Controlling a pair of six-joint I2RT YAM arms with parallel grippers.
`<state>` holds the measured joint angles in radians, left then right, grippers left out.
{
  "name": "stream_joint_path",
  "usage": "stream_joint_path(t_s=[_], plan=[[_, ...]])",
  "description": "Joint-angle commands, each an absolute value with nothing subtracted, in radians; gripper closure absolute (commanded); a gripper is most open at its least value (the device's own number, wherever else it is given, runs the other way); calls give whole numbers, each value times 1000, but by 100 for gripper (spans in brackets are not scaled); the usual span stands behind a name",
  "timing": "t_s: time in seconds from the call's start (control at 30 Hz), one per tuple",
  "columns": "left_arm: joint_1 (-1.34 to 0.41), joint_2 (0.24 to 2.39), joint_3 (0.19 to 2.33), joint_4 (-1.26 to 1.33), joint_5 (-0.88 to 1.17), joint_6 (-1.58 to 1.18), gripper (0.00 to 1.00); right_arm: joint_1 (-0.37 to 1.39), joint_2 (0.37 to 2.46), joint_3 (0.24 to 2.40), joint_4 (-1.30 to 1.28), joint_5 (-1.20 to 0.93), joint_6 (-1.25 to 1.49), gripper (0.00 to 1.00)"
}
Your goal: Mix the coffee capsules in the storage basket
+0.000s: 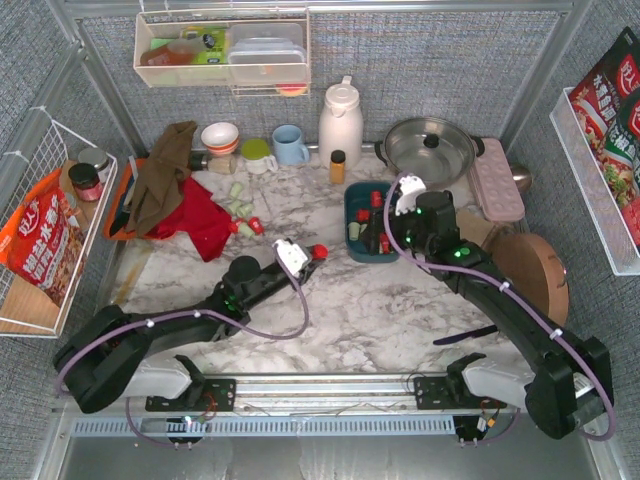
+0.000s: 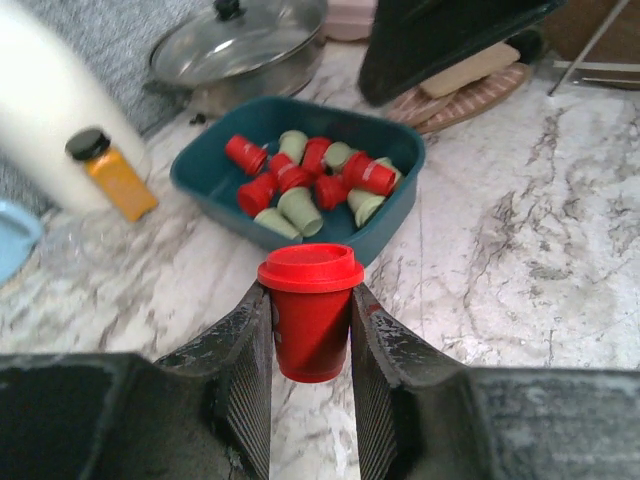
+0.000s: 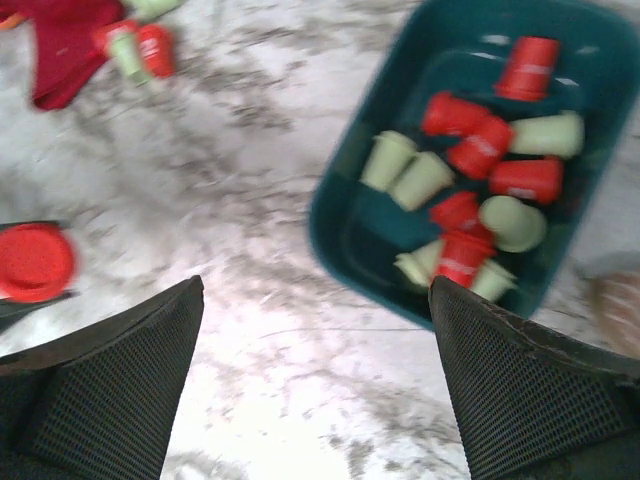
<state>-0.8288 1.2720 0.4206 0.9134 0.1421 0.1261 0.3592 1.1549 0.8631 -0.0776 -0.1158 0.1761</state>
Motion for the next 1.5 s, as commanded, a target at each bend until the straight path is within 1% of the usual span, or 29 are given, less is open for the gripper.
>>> stream_joint_path(t_s=[0.0, 0.17, 0.3, 0.53, 0.67, 0.83, 1.0, 1.17, 1.2, 1.23, 1.3, 1.37, 1.4, 1.47], plan=[[-884, 1330, 448, 1068, 229, 285, 73, 413, 1140, 902, -135, -283, 187, 2], [-933, 1412, 460, 1150, 263, 355, 72, 482, 1122, 912, -173, -295, 215, 2], [-946, 1443, 451, 1230, 250, 357, 72, 489, 1110, 889, -169, -326, 260, 1], [-962, 1471, 463, 1239, 238, 351, 72, 498, 1112, 869, -158, -372, 284, 1], [-969, 1480, 471, 1241, 228, 354, 71, 512, 1120, 856, -120, -405, 317, 4], [-975, 1481, 482, 1241, 222, 357, 71, 518, 1146, 855, -104, -419, 348, 17], [-979, 1482, 483, 1241, 216, 359, 71, 519, 1169, 849, -73, -446, 383, 42], [-982, 1483, 477, 1240, 182, 358, 70, 520, 1188, 856, -70, -451, 405, 58], [-982, 1483, 477, 1240, 171, 358, 68, 520, 1193, 857, -69, -452, 408, 61], [-982, 1483, 476, 1240, 159, 356, 65, 520, 1197, 858, -70, -451, 413, 63], [-982, 1484, 475, 1237, 141, 353, 58, 520, 1205, 859, -68, -446, 422, 65], [-981, 1486, 473, 1233, 124, 354, 48, 520, 1211, 859, -61, -437, 434, 66], [-982, 1486, 470, 1234, 115, 354, 40, 520, 1215, 859, -58, -429, 437, 66], [-982, 1485, 461, 1235, 104, 356, 13, 519, 1219, 861, -54, -408, 440, 67]])
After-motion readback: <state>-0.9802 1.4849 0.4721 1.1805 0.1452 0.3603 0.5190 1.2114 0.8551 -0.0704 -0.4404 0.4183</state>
